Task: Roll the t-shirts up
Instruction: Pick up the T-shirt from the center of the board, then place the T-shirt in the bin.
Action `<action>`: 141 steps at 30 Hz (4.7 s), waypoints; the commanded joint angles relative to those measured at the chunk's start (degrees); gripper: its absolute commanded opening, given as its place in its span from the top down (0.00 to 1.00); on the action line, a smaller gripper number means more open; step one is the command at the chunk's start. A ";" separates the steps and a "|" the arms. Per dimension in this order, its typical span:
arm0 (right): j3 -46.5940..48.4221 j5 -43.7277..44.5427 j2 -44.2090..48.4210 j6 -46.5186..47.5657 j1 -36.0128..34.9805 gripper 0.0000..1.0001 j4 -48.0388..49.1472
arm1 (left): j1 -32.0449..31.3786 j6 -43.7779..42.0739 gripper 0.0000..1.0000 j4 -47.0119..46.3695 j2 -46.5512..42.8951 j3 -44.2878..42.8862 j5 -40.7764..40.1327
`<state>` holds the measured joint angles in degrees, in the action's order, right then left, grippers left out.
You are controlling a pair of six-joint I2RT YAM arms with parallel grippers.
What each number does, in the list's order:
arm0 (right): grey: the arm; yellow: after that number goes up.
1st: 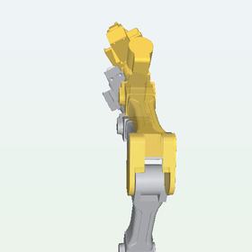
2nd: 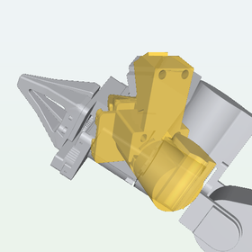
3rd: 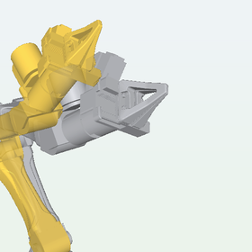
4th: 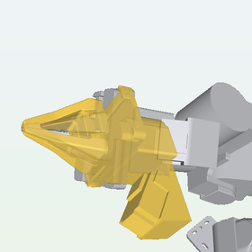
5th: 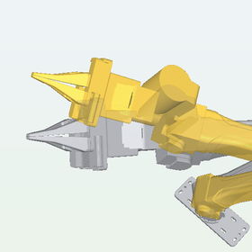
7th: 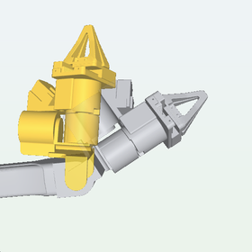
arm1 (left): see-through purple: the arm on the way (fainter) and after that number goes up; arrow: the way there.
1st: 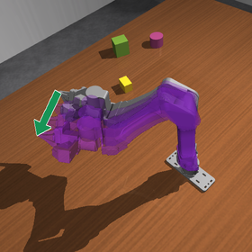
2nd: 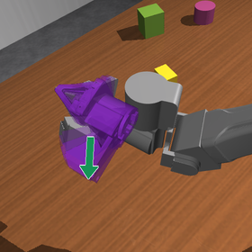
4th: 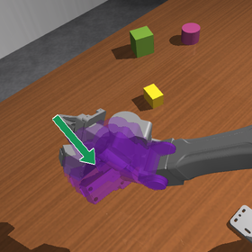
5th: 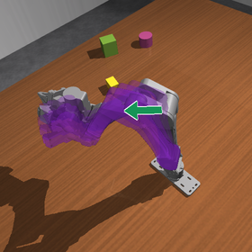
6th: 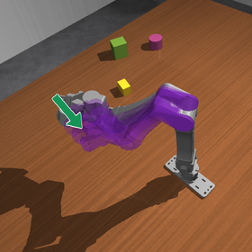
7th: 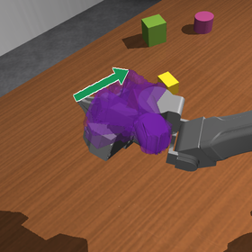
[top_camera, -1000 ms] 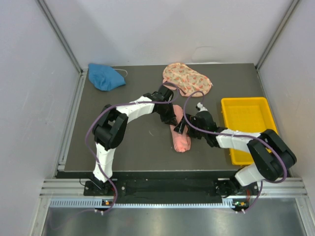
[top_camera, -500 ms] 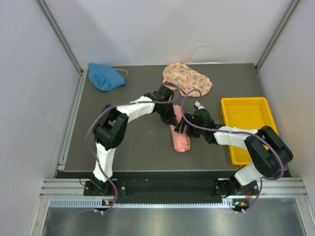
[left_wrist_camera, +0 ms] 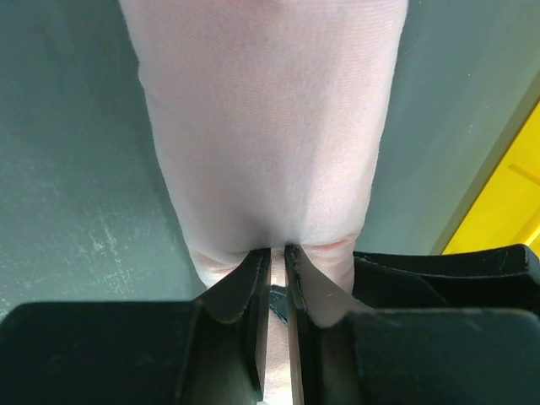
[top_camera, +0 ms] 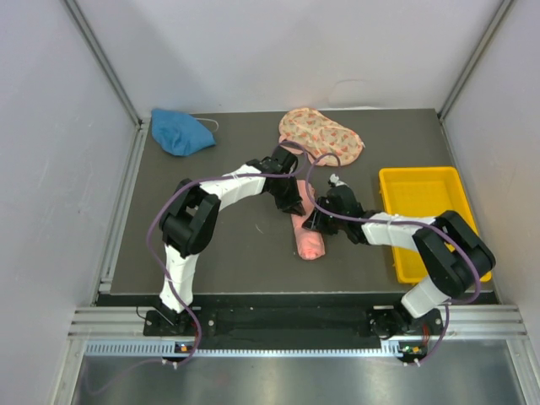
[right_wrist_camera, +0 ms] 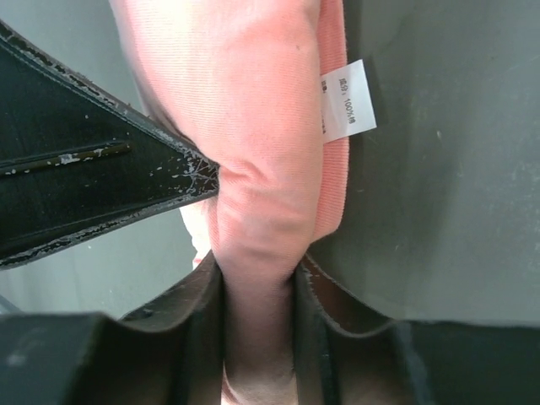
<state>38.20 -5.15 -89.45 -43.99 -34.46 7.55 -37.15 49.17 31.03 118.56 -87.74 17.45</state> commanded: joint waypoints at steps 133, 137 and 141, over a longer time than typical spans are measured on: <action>4.95 15.35 56.13 48.63 14.04 1.00 -38.92 | 8.93 -8.12 0.45 -14.50 -25.40 23.32 12.25; 8.03 10.53 55.00 55.30 23.89 1.00 -42.53 | 8.93 -6.98 0.45 -15.90 -26.36 24.72 13.83; 8.30 0.87 52.37 57.96 36.98 1.00 -40.52 | 8.93 -4.79 0.45 -18.19 -27.07 26.39 16.37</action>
<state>43.07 5.67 -35.14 8.05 -7.53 -35.24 -28.18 42.15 17.50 94.72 -62.72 30.02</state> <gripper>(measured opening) 0.297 0.550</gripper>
